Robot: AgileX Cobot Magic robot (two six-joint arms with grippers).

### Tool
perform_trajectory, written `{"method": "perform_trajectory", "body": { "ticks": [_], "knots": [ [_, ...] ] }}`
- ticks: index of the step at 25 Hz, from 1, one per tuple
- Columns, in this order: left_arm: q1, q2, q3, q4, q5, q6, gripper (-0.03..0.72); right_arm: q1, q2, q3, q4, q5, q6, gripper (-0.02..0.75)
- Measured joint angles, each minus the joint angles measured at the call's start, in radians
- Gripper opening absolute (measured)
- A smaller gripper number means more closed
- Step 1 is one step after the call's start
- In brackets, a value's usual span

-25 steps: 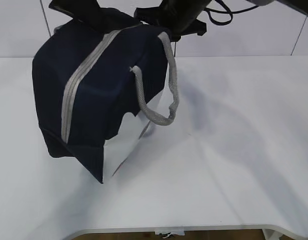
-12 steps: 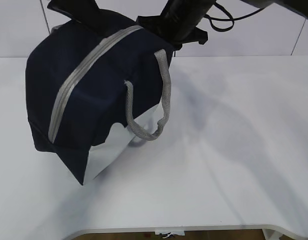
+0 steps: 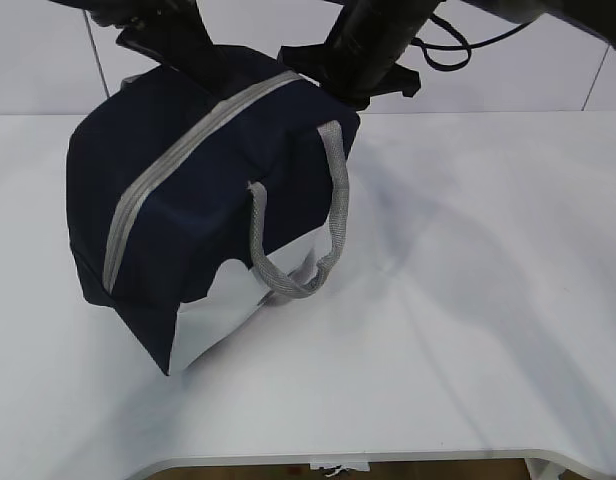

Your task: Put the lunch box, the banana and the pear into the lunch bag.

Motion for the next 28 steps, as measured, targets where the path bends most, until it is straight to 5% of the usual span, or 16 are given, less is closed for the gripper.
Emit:
{"method": "perform_trajectory", "body": {
  "ticks": [10,17,21,25,28],
  "knots": [
    [0.0,0.055,-0.002,-0.011,-0.009,0.0,0.0,0.0,0.0,0.0,0.0,0.019,0.0,0.024],
    [0.0,0.055,-0.002,0.0,-0.011,0.0,0.085,0.0,0.0,0.0,-0.007,0.028,0.0,0.363],
    [0.0,0.055,-0.003,0.021,-0.016,0.0,0.193,0.0,0.0,-0.034,-0.025,0.072,0.0,0.45],
    [0.0,0.055,-0.003,0.049,-0.02,-0.018,0.389,0.0,0.0,-0.116,-0.105,0.164,0.0,0.462],
    [0.0,0.055,-0.003,0.081,-0.021,-0.033,0.447,0.0,0.0,-0.184,-0.194,0.195,-0.004,0.465]
  ]
}}
